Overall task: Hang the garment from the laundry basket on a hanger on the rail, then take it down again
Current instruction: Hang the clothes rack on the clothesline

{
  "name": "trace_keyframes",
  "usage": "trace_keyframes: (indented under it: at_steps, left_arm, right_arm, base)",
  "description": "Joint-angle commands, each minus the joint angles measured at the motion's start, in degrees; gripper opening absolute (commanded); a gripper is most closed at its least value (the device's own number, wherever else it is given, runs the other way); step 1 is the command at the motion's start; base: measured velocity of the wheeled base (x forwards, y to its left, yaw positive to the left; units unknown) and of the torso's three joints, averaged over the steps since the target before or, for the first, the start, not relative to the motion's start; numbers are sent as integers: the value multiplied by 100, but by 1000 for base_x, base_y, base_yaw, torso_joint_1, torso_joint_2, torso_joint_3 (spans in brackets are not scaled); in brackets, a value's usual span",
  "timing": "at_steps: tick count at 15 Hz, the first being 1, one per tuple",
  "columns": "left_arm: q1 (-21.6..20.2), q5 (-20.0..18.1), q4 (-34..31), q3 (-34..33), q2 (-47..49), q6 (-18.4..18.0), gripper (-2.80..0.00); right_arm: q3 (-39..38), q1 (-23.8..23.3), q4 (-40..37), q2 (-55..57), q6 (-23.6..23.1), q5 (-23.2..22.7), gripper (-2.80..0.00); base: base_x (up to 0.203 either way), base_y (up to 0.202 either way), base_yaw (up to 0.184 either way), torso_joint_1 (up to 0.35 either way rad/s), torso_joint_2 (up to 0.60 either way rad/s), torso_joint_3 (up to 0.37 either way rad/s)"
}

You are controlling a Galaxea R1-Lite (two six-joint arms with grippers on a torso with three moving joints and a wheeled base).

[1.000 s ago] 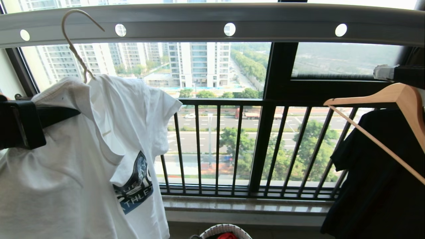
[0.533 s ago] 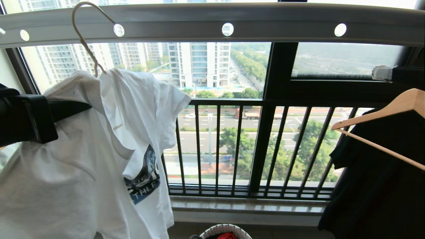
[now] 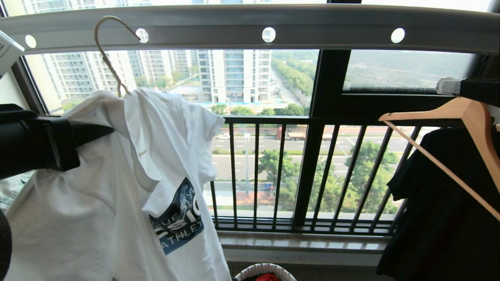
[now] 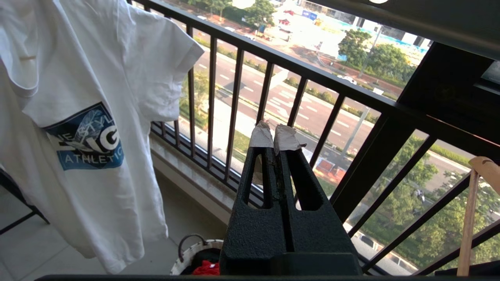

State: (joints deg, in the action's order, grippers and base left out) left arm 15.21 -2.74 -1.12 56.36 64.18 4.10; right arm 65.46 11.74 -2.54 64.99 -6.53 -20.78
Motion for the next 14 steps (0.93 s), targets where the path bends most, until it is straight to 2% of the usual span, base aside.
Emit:
trace_keyframes:
  at_steps: [1, 14]
  left_arm:
    - [-1, 146, 278, -18, 128, -2, -280]
    - [87, 202, 569, -88, 721, -76, -280]
  right_arm:
    - [-7, 4, -1, 5, -6, -13, -280]
    - [-4, 4, -1, 5, -6, -13, -280]
  base:
    - [0, 0, 0, 0, 0, 0]
    - [0, 0, 0, 0, 0, 0]
